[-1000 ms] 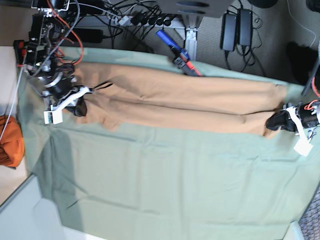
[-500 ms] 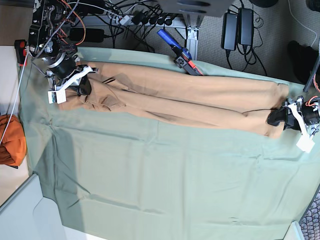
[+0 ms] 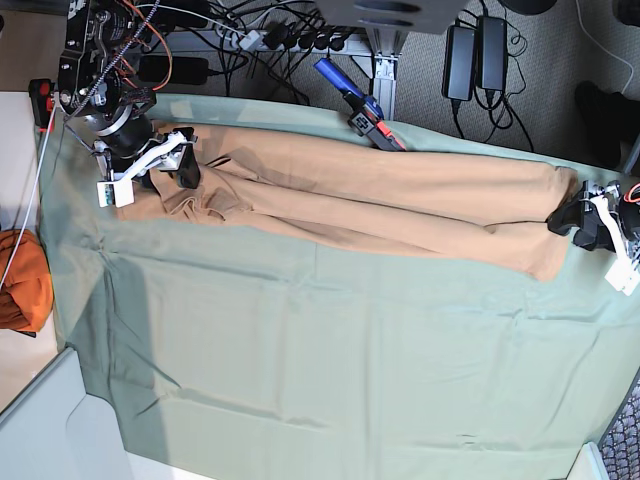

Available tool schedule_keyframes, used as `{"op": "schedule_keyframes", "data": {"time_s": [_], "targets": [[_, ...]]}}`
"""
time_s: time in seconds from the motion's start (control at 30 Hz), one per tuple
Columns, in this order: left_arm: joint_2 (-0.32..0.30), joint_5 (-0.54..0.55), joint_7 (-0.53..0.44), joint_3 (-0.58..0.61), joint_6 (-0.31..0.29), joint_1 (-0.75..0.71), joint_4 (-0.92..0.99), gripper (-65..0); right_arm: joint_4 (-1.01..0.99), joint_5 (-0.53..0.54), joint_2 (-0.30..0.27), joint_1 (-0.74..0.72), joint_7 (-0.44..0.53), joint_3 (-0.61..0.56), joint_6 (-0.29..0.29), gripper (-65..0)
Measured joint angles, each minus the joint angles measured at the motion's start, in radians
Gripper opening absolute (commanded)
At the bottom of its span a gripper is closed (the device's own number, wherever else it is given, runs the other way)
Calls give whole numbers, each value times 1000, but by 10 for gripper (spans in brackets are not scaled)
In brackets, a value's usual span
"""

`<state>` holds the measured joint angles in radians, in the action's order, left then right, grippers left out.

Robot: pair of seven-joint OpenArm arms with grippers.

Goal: Fold the T-shirt properly
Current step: 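Grasp the shoulder fold with the right gripper, straighten it, then open, then hold the hem end with the left gripper and drag it toward the shoulder end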

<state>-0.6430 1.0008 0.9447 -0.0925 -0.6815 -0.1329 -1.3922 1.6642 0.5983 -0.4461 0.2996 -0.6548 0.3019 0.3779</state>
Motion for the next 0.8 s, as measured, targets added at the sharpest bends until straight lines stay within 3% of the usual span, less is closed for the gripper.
{"op": "schedule_keyframes", "data": {"time_s": [0.33, 0.53, 0.8], "targets": [[26, 180, 61, 0, 0, -25, 0, -183, 0, 3, 0, 0, 0, 0, 0, -245], [77, 188, 50, -3, 0, -33, 0, -183, 0, 4, 0, 0, 0, 0, 0, -245], [100, 185, 11, -2, 0, -30, -1, -184, 0, 4, 0, 0, 0, 0, 0, -245]]}}
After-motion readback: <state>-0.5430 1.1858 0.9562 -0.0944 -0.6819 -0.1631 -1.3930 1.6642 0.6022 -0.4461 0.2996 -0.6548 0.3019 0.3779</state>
